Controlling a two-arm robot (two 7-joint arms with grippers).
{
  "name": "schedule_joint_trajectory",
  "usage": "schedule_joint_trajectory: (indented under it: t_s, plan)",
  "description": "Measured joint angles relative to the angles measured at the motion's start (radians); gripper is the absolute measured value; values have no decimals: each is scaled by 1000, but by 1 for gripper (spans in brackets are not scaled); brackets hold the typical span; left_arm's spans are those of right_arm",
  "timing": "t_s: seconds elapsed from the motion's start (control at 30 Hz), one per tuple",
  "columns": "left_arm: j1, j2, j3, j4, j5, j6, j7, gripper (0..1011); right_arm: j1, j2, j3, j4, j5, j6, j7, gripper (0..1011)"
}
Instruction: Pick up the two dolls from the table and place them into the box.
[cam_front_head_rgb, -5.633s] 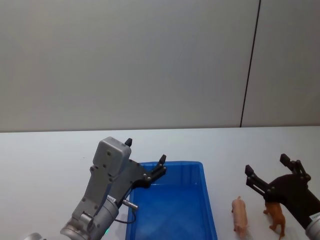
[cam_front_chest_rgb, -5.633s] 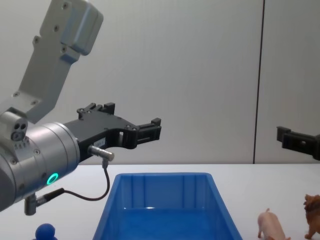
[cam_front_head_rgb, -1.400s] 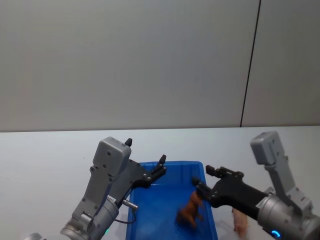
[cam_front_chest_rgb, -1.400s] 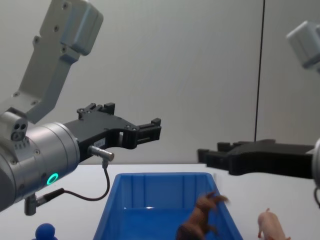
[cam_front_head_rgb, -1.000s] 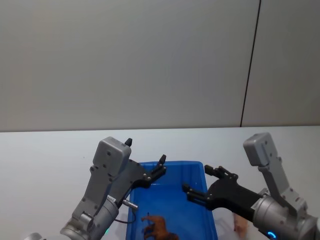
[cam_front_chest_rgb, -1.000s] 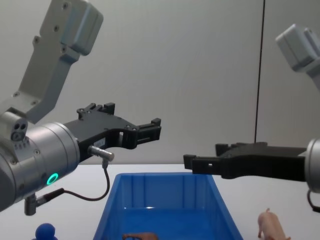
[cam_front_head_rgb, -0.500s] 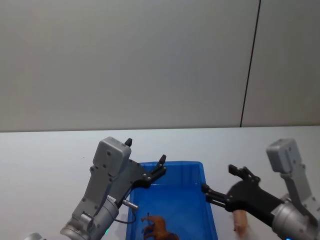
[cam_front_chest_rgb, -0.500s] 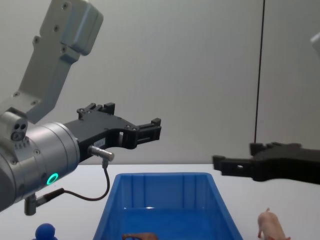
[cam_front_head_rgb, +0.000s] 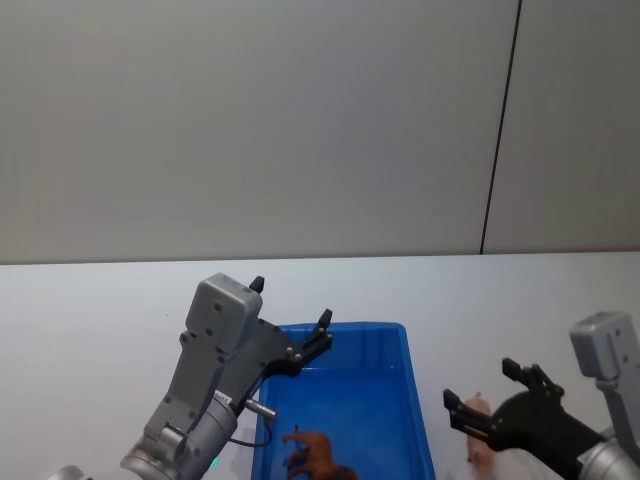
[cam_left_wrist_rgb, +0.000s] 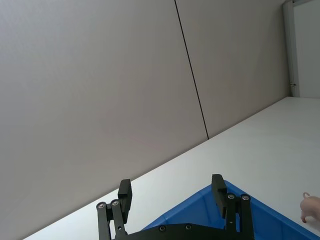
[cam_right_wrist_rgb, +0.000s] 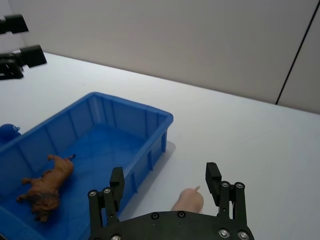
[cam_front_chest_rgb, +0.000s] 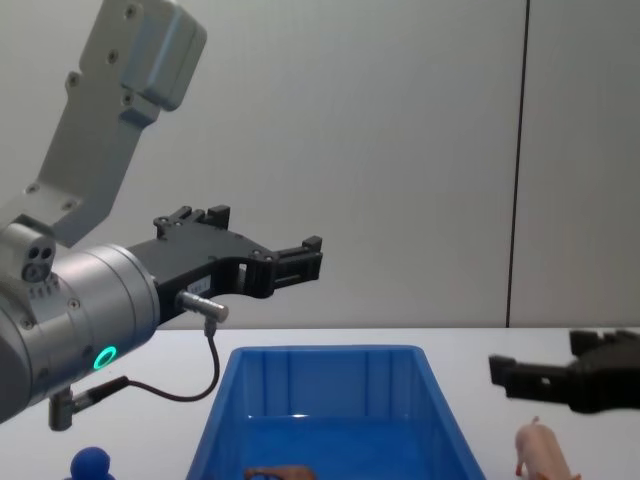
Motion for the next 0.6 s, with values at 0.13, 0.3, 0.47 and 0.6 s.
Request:
schedule_joint_trajectory:
  t_s: [0.13, 0.3, 0.47, 0.6]
  plan:
    - [0, 0, 0, 0, 0, 0, 0, 1003, -13, 4, 0, 0, 4, 9, -15, 1001]
    - [0, 0, 0, 0, 0, 0, 0, 1003, -25, 5, 0, 18, 9, 25, -31, 1001]
    - [0, 0, 0, 0, 0, 0, 0, 1003, -27, -2, -5, 50, 11, 36, -42, 1001]
    - [0, 0, 0, 0, 0, 0, 0, 1003, -23, -10, -9, 73, 11, 41, -48, 1001]
